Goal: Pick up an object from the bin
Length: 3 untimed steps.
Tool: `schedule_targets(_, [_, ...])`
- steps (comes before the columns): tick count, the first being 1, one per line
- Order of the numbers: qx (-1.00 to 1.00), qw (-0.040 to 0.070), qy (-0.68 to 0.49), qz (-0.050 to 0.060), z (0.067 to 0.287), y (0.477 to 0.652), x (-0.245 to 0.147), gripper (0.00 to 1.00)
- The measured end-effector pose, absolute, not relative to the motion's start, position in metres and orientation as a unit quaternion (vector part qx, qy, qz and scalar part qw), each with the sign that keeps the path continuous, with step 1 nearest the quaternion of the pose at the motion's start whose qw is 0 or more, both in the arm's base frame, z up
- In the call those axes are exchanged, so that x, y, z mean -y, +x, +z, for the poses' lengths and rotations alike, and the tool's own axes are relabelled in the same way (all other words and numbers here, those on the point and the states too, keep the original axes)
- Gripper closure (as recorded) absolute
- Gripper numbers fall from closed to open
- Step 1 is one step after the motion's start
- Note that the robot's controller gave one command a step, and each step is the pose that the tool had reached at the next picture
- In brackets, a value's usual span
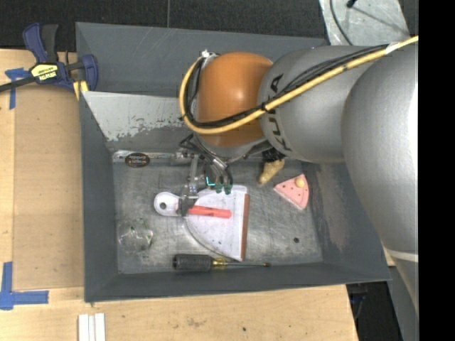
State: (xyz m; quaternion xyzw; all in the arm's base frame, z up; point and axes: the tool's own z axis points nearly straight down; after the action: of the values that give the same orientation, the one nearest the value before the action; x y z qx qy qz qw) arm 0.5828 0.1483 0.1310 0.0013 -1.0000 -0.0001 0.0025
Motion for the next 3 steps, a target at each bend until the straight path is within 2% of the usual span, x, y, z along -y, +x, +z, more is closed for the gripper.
schedule_targets(1, [1.000, -0.001, 0.000, -0.001, 0.135, 0.585, -0.148, 0.00])
schedule_targets(2, [1.000, -0.005, 0.021, -0.002, 0.098, 0.589, -0.140, 0.00])
schedule_targets(3, [1.000, -0.009, 0.007, -0.001, 0.088, 0.584, -0.141, 0.00])
